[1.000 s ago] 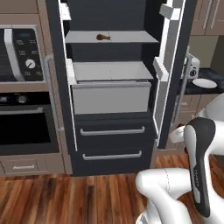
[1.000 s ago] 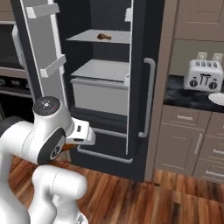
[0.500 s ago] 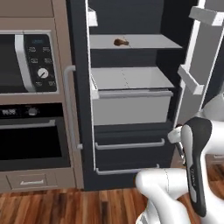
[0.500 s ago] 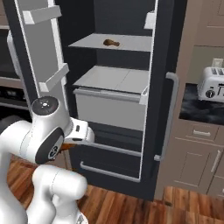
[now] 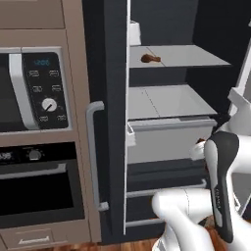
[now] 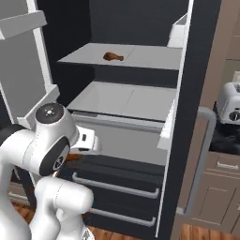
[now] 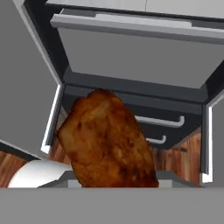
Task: Place the chicken drumstick on the counter behind the older chicken drumstick on the same shelf of the fridge to maintain FIFO order. Close the fridge door when finished.
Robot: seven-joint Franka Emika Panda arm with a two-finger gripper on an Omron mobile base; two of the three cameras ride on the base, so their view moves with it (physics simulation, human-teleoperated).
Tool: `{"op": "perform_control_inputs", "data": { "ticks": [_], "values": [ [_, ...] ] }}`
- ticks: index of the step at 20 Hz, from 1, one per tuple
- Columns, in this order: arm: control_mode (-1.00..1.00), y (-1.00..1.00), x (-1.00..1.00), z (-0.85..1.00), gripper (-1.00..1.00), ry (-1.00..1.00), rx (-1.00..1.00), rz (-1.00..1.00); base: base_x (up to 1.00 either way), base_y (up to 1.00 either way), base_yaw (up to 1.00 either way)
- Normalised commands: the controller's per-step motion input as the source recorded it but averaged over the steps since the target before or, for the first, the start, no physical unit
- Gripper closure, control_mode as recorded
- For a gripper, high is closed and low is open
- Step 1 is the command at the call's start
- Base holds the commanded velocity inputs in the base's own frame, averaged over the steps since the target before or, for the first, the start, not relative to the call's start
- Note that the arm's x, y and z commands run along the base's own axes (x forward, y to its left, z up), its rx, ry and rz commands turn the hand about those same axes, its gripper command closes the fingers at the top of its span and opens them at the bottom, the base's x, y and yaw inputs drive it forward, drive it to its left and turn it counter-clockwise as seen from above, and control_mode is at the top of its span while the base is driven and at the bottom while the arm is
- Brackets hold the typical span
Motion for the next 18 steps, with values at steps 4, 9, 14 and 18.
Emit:
{"op": "perform_control_inputs", "data": {
  "ticks": [4,9,14,18],
  "values": [
    [1.0,0.0,0.0,0.0,1.0,0.0,0.0,0.0,0.6,0.06,-0.04],
    [1.0,0.0,0.0,0.0,1.0,0.0,0.0,0.0,0.58,-0.01,0.0],
    [1.0,0.0,0.0,0.0,1.0,0.0,0.0,0.0,0.85,0.07,0.0],
    [1.0,0.0,0.0,0.0,1.0,0.0,0.0,0.0,0.73,0.0,0.01]
  ]
}}
